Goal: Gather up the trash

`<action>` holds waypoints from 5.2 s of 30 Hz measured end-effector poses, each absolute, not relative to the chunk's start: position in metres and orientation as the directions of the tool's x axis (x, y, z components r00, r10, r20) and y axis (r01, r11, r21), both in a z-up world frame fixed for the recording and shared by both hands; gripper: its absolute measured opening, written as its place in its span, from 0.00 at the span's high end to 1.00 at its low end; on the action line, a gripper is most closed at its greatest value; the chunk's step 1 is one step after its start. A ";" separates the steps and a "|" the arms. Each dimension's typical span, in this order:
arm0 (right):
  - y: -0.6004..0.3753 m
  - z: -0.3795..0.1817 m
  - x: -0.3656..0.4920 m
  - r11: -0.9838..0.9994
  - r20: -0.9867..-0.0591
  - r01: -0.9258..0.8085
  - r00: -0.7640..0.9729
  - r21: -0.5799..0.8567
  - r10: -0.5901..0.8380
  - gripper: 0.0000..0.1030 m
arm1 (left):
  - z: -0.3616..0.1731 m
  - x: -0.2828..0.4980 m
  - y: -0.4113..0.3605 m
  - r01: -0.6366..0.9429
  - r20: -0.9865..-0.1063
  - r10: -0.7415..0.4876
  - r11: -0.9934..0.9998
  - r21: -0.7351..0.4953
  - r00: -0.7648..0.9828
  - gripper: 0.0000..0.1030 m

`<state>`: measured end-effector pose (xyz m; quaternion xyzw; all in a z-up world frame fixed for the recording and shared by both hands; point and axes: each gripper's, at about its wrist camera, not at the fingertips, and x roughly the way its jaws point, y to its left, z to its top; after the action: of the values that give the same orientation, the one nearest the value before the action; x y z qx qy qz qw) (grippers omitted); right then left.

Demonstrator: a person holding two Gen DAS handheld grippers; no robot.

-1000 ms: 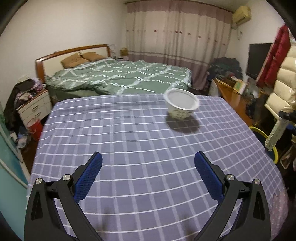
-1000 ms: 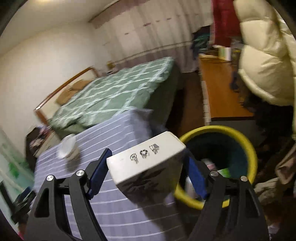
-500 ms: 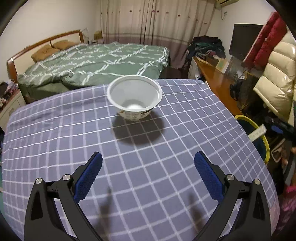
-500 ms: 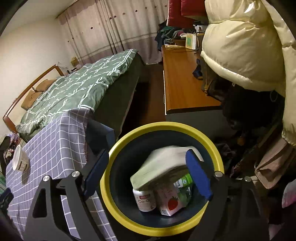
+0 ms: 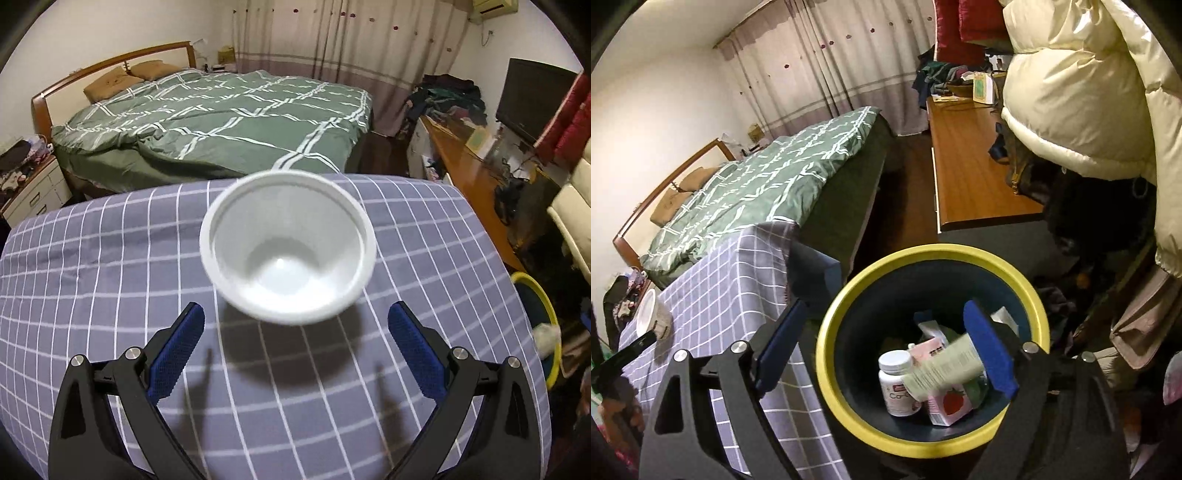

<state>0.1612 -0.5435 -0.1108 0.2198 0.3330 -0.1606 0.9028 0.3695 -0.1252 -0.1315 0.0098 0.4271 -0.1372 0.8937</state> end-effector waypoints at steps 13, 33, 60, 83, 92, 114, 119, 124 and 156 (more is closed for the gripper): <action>-0.542 -0.111 0.160 0.854 -0.663 0.413 0.740 0.318 -0.111 0.20 | -0.137 0.412 -0.140 0.187 -0.770 -0.144 0.982 -0.032 0.621 0.05; -0.542 -0.113 0.146 0.850 -0.650 0.384 0.757 0.359 -0.067 0.20 | -0.123 0.392 -0.153 0.214 -0.741 -0.143 0.977 0.002 0.656 0.24; -0.594 -0.100 0.033 0.818 -0.608 0.475 0.767 0.325 -0.204 0.20 | -0.104 0.259 -0.464 0.724 -0.803 -0.471 0.686 -0.073 0.366 0.23; -0.504 -0.064 0.039 0.922 -0.551 0.273 0.830 0.276 -0.081 0.16 | 0.011 0.148 -0.209 0.466 -0.559 -0.416 0.883 -0.060 0.717 0.05; -0.449 -0.035 0.033 0.963 -0.501 0.164 0.865 0.212 -0.037 0.12 | 0.026 0.084 -0.078 0.210 -0.505 -0.195 0.977 -0.029 0.841 0.05; -0.394 -0.024 0.012 0.987 -0.481 0.056 0.877 0.151 0.023 0.09 | 0.005 0.013 -0.016 0.101 -0.476 -0.141 0.989 -0.109 0.868 0.05; -0.396 -0.025 0.012 0.986 -0.480 0.062 0.877 0.153 0.019 0.09 | 0.007 0.016 -0.027 0.105 -0.475 -0.139 0.990 -0.099 0.869 0.05; -0.397 -0.026 0.012 0.986 -0.480 0.063 0.877 0.153 0.018 0.09 | 0.008 0.015 -0.030 0.103 -0.470 -0.133 0.991 -0.090 0.873 0.05; -0.397 -0.028 0.015 0.985 -0.485 0.065 0.874 0.160 0.021 0.08 | 0.009 0.011 -0.032 0.090 -0.463 -0.115 0.993 -0.076 0.879 0.05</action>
<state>0.0145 -0.3970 -0.0284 0.0860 0.2506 -0.0114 0.9642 0.0112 -0.0319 0.0089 -0.0261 0.2406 -0.0529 0.9688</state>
